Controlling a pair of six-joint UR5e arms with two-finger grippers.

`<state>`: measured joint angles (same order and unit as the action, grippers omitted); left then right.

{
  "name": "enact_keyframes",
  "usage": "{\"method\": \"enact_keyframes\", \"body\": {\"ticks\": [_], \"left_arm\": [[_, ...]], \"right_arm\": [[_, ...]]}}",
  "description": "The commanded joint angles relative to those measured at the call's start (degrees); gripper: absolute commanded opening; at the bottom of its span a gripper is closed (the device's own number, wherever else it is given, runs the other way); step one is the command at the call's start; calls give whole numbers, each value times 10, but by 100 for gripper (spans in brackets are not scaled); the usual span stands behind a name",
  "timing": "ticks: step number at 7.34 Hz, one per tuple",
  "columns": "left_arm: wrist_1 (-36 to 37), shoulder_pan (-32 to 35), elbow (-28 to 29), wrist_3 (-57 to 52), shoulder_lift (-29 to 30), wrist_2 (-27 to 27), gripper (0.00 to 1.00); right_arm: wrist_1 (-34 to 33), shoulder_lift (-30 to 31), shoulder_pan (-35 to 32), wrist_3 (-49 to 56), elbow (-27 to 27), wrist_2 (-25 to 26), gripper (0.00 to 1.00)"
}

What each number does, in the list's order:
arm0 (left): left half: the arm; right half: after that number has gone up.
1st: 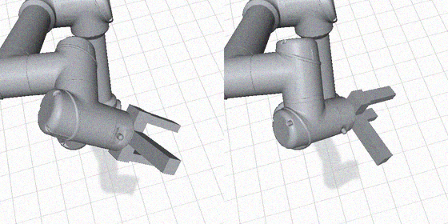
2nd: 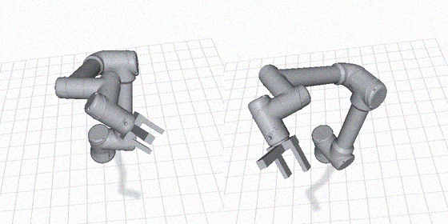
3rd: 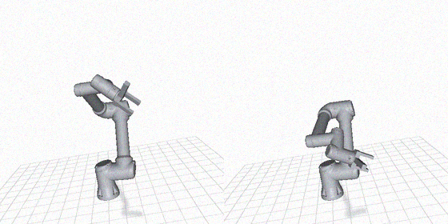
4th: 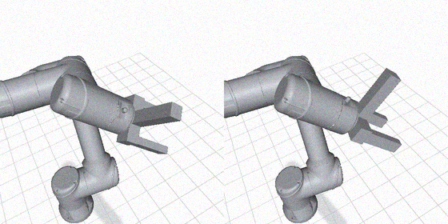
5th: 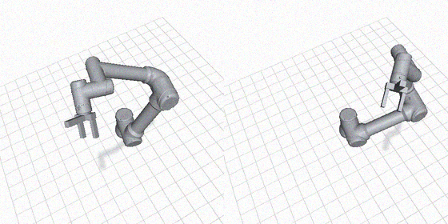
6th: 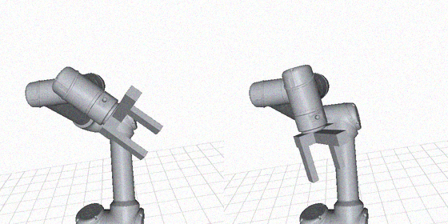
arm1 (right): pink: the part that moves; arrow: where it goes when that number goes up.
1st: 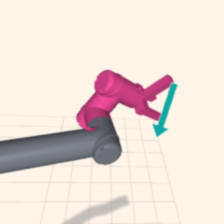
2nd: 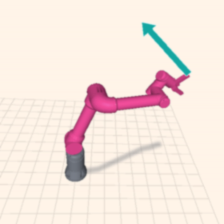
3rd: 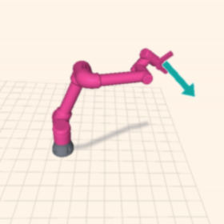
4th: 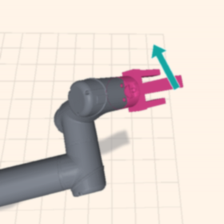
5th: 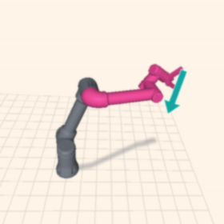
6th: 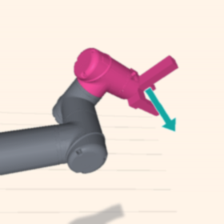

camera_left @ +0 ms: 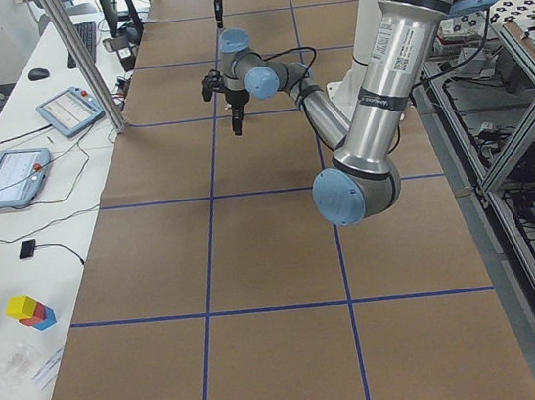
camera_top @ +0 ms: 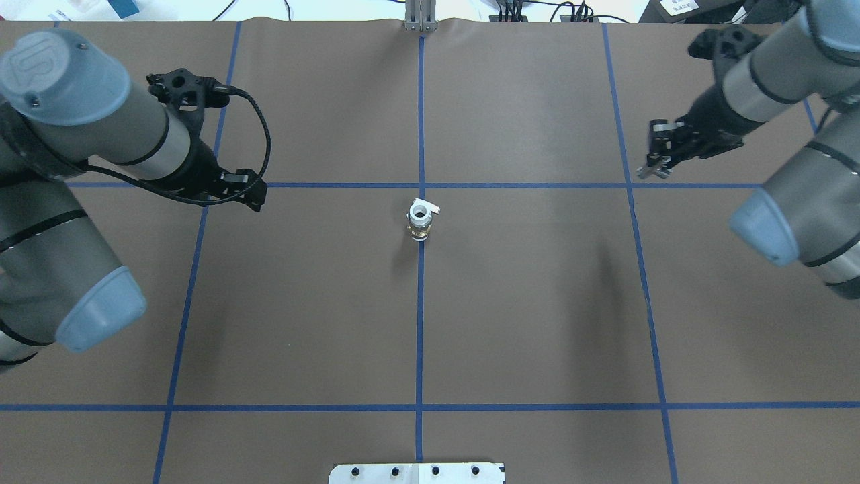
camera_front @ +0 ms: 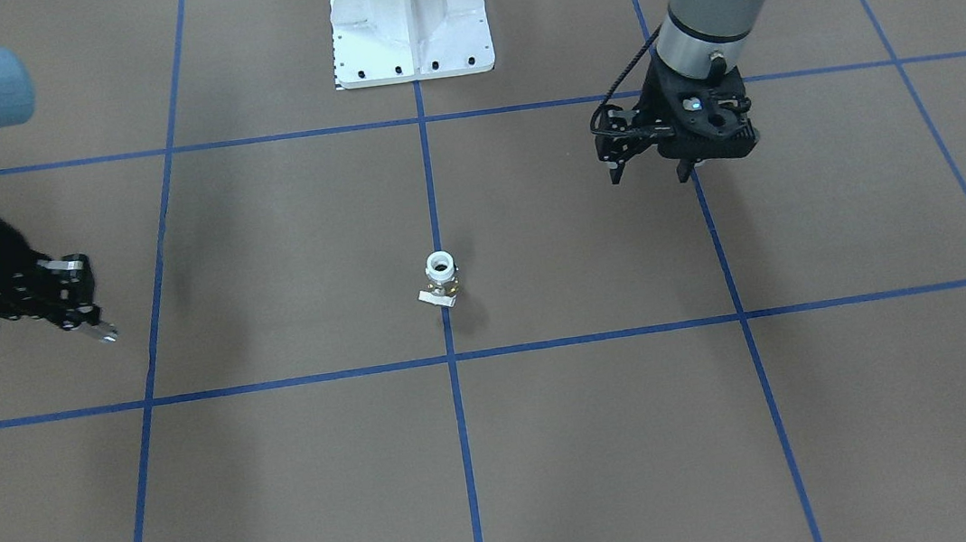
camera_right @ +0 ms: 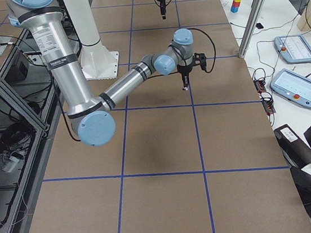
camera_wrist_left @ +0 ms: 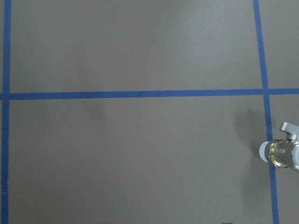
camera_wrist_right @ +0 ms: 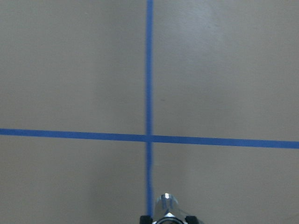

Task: Assemble PPR valve and pipe with both arms
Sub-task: 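Carry the elbow with the right gripper over the standing valve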

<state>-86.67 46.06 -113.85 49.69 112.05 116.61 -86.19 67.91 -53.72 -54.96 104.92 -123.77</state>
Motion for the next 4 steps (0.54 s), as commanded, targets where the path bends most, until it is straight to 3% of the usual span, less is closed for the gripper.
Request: {"method": "enact_keyframes", "body": {"ticks": [1,2,4], "left_arm": [[-4,61,-15,-109,-73,45,86],[-5,83,-16,-151,-95,55,87],[-9,108,-16,-208,-125,55,89]], "right_arm": [[-60,-134,118,-161,-5,92,0],[-108,-189,147,-187,-13,108,0],[-112,-250,192,-223,-78,149,0]]}}
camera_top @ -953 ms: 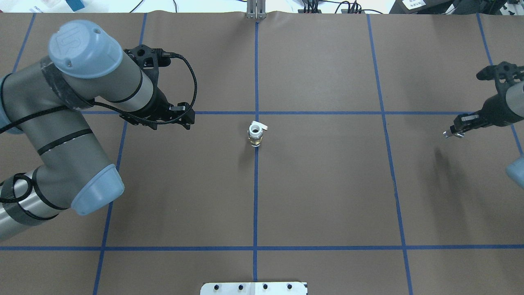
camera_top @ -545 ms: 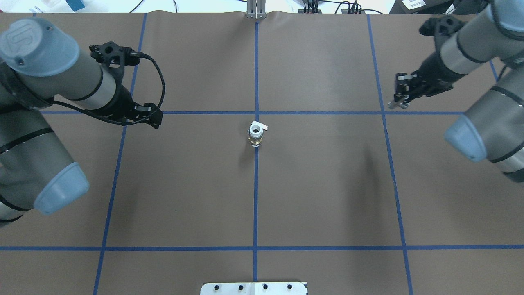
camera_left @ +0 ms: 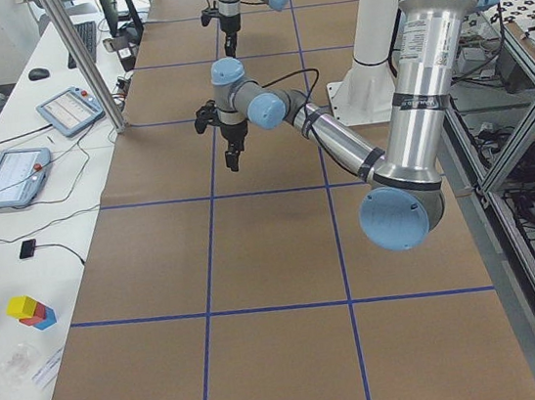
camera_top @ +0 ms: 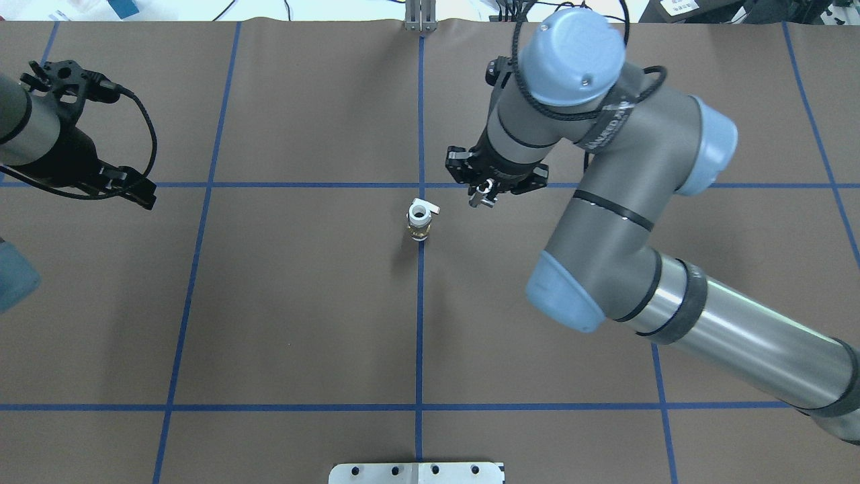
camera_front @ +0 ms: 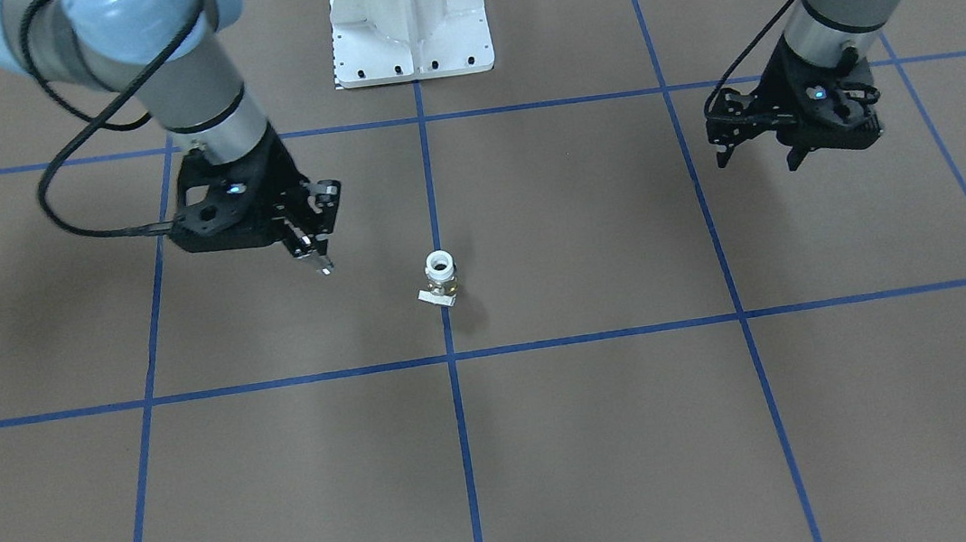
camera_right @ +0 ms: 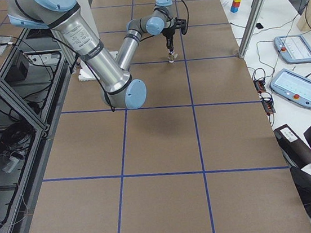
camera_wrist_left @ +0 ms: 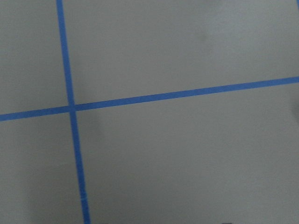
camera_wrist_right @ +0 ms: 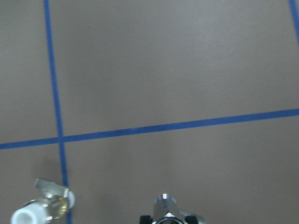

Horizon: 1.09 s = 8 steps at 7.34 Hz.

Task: Assemble PPR valve and pipe with both arms
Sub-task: 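Carry the elbow with the right gripper over the standing valve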

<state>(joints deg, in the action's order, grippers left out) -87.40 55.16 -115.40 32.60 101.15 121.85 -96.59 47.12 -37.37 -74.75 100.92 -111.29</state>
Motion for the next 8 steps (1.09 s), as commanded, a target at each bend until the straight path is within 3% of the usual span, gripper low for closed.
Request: {"method": "enact_keyframes", "body": {"ticks": [1,8], "left_arm": [[-2,30,-1,-56,-29,3,99],[-1,51,-1,-93,-32,11,99]], "right_arm": [[-7,-59,33,-27,-59,25,0],[-7,-88,35,-30,-102,26,0]]}}
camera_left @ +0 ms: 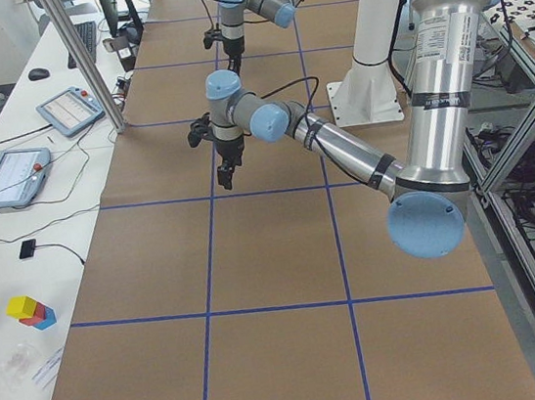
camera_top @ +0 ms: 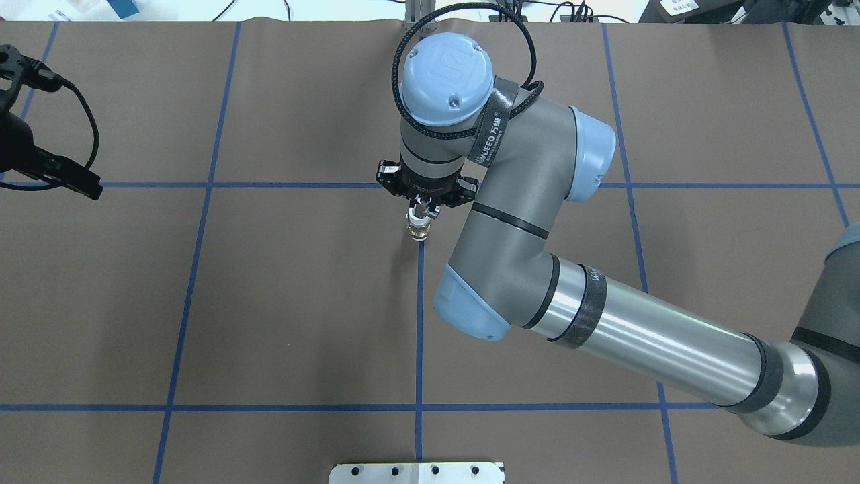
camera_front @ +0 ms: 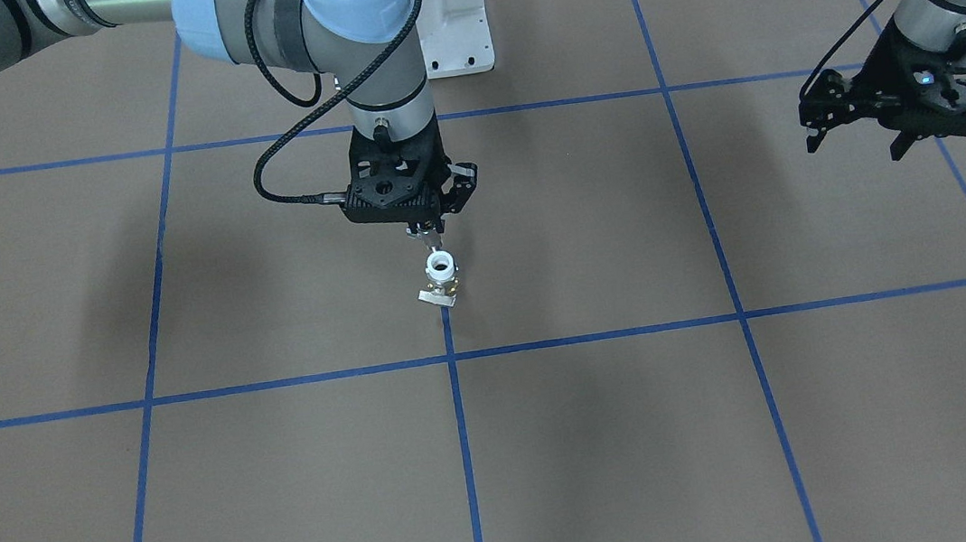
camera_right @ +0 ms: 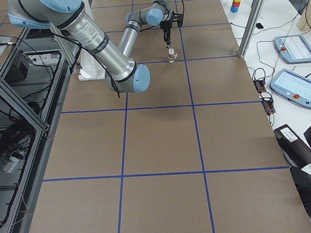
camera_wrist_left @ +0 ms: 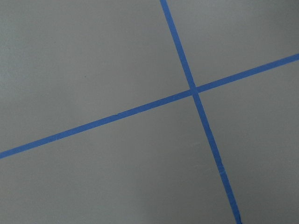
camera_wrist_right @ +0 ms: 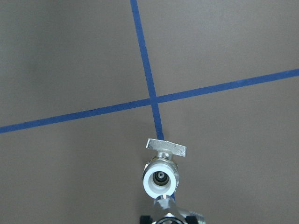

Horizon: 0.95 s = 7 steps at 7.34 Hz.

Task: Assemble PPR valve and pipe with both arms
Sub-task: 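Lower the elbow onto the valve top and press it down with the right gripper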

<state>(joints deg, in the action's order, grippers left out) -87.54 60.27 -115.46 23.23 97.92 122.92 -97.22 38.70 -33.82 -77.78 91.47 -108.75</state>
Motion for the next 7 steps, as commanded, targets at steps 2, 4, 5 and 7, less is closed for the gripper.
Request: {"method": "enact_keyframes", "body": {"ticks": [2,4,5,7], "left_arm": [[1,0,1,1,1,-1,99],[0,0,1,5,2,-1,99],[0,0,1,6,3,0,99],[1,0,0,9,5,0,99]], "right_arm": [[-2,-21,0,0,-28,-1,0],[-2,-23,0,2,-39,-1,0],[-2,-22,0,3,-41,-1,0],[-3,-23,-1,4,-45,-1,0]]}}
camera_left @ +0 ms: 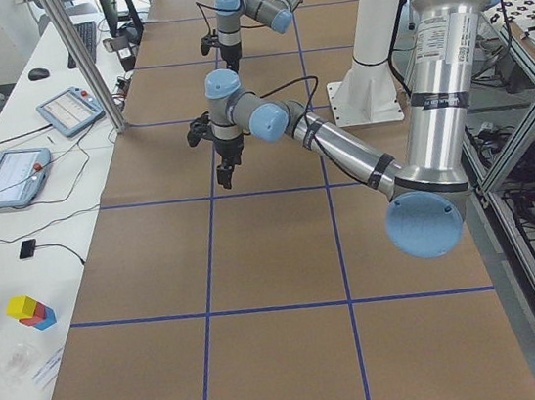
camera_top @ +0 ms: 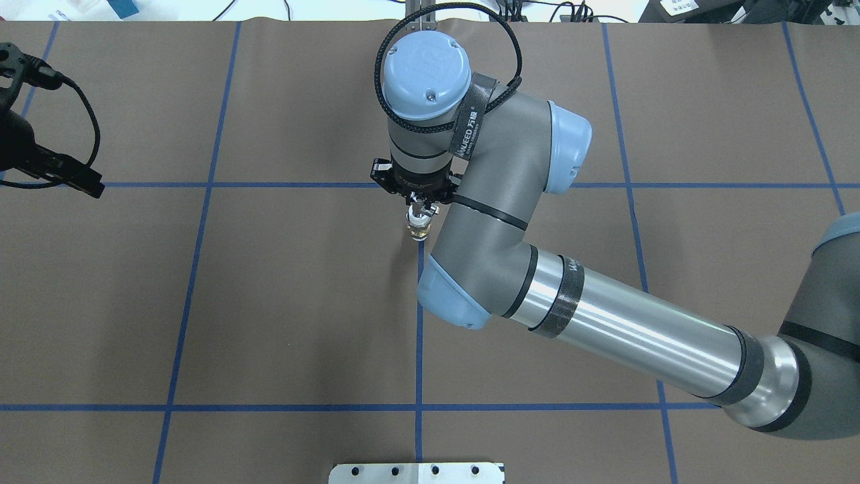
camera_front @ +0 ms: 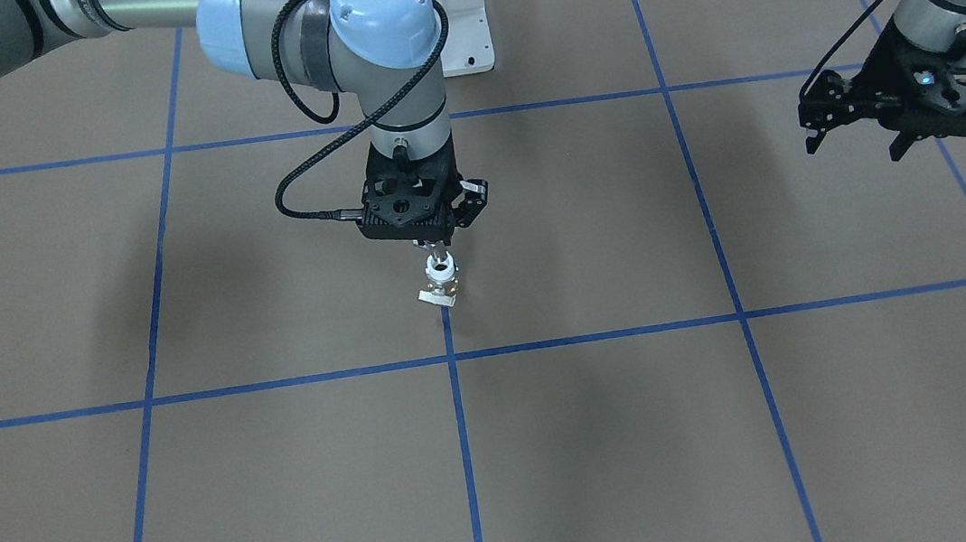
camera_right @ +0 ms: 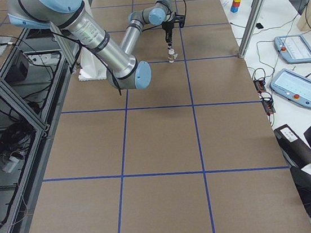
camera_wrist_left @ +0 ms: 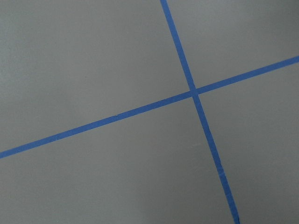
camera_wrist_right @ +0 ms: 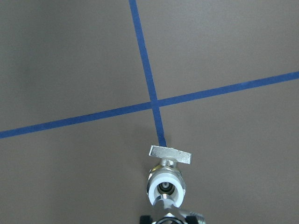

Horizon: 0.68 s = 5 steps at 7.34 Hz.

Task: Assemble PPR valve and pipe with both arms
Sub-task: 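Lower the elbow onto the valve top and press it down with the right gripper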

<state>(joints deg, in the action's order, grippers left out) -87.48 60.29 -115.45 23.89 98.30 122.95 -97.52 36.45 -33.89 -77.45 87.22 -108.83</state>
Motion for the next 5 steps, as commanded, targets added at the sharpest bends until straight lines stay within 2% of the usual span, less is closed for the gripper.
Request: {"method": "enact_keyframes", "body": {"ticks": [1,5], "left_arm": [[0,0,0,2,1,3,99],[2,0,-4,4,2,3,99]], "right_arm": [[-1,-1,0,0,-2,-1,0],[-1,-5,0,1,-6,0,0]]}}
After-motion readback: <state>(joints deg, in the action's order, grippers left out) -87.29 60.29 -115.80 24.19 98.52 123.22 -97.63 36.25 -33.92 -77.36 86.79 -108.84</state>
